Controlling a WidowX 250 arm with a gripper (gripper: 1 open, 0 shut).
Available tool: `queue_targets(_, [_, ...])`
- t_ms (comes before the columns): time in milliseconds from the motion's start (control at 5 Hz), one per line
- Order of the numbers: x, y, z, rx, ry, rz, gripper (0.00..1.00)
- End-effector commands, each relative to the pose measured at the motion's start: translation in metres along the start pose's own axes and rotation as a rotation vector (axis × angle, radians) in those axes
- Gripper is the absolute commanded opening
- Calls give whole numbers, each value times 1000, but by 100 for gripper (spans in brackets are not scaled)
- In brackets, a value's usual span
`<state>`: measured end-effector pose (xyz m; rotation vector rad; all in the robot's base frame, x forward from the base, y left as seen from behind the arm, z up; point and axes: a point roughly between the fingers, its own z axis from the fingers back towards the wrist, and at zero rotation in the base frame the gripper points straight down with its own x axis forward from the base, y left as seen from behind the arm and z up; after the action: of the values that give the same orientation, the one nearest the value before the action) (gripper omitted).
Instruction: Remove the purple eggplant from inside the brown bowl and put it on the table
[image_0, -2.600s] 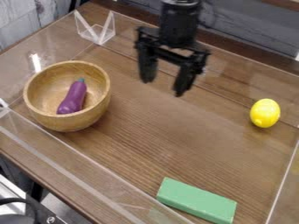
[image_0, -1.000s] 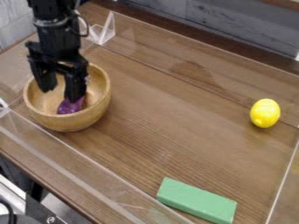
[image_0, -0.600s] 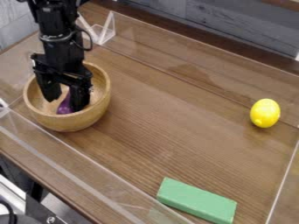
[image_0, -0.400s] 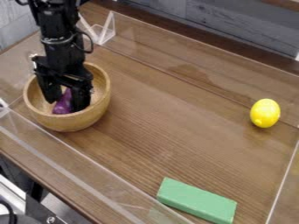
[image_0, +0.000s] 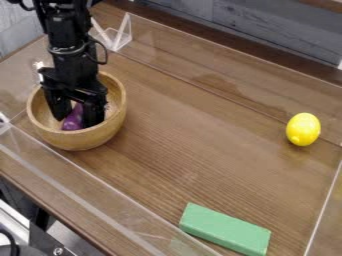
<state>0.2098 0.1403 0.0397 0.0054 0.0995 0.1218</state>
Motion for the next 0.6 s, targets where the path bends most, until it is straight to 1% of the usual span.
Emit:
queue_targets(0, [5, 4, 7, 18, -32, 3, 100])
queue_targets(400, [7, 4, 4, 14, -28, 9, 100])
